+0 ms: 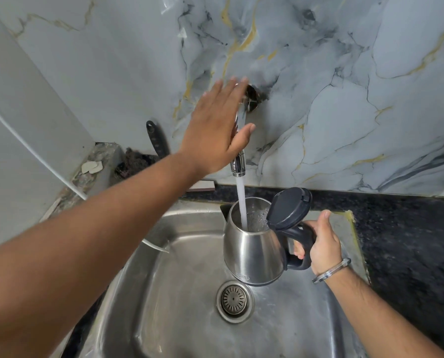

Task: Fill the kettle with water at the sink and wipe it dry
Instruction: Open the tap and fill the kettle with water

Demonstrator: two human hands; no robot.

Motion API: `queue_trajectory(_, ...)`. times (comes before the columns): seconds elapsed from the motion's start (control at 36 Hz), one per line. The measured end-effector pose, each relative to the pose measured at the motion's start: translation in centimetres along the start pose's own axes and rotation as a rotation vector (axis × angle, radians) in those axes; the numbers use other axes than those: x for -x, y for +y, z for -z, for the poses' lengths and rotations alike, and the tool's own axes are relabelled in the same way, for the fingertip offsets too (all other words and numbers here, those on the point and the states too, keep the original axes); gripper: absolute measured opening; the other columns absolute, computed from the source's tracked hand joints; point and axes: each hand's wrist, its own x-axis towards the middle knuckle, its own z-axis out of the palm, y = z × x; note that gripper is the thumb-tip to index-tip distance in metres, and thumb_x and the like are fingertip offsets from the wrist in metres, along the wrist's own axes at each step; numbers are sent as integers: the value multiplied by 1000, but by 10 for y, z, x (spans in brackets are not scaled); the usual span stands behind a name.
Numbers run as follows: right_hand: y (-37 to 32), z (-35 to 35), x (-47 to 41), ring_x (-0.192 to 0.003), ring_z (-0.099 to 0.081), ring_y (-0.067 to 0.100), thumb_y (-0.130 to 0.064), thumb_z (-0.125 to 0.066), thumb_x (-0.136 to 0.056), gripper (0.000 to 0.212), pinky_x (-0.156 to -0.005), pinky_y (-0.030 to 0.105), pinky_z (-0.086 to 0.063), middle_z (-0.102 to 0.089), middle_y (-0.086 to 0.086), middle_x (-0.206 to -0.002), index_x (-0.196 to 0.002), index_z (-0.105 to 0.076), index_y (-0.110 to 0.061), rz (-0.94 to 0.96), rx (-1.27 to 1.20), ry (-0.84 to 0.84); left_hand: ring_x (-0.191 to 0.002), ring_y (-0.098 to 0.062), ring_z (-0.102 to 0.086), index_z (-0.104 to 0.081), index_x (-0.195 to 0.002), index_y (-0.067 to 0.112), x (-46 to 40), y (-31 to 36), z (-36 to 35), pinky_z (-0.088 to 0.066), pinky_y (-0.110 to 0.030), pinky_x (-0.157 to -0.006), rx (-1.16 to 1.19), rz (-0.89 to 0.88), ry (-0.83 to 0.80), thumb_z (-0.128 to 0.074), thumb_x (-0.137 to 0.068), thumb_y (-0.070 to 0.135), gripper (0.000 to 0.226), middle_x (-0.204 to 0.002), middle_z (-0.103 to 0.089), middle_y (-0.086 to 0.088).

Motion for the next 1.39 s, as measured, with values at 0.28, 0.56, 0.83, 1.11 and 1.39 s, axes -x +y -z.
queue_trajectory(0.28,3,7,-3,-27,-40,17,-95,-24,-72,106,-36,20,-38,-45,5,-31,-53,-57,4,-5,37,-20,-101,-10,-64,-65,-117,-3,33,-3,-4,-48,-17,-93,892,415,-284,-56,-101,20,29,-112,-71,-16)
queue_trajectory(0.56,8,6,-18,-28,-43,19,-95,-23,-74,100,-36,21,-40,-46,7,-32,-49,-61,-6,-47,80,31,-113,-13,-61,-60,-132,14,38,-8,0,-43,-38,-104,1055,472,-498,-60,-96,21,36,-125,-71,1)
queue_trajectory(0.83,4,3,-33,-28,-40,20,-95,-29,-73,103,-36,22,-38,-46,8,-34,-58,-65,-1,-100,49,-6,-99,-10,-69,-67,-114,7,44,-6,-14,-53,-19,-91,1065,504,-331,-61,-96,7,19,-107,-73,-8)
queue_trajectory(1.11,-13,-6,-33,-29,-53,9,-103,-28,-58,88,-32,19,-44,-56,-2,-35,-50,-72,-26,-74,108,101,-63,4,-69,-51,-74,19,47,29,-34,-51,-22,-58,782,737,71,-91,-65,42,47,-54,-66,15)
queue_trajectory(1.39,-25,6,-6,-29,-47,15,-105,-32,-52,93,-34,24,-40,-53,2,-36,-52,-71,-20,-82,45,104,-63,-6,-63,-52,-73,28,45,49,-33,-55,-46,-78,365,887,155,-73,-59,80,58,-65,-66,15)
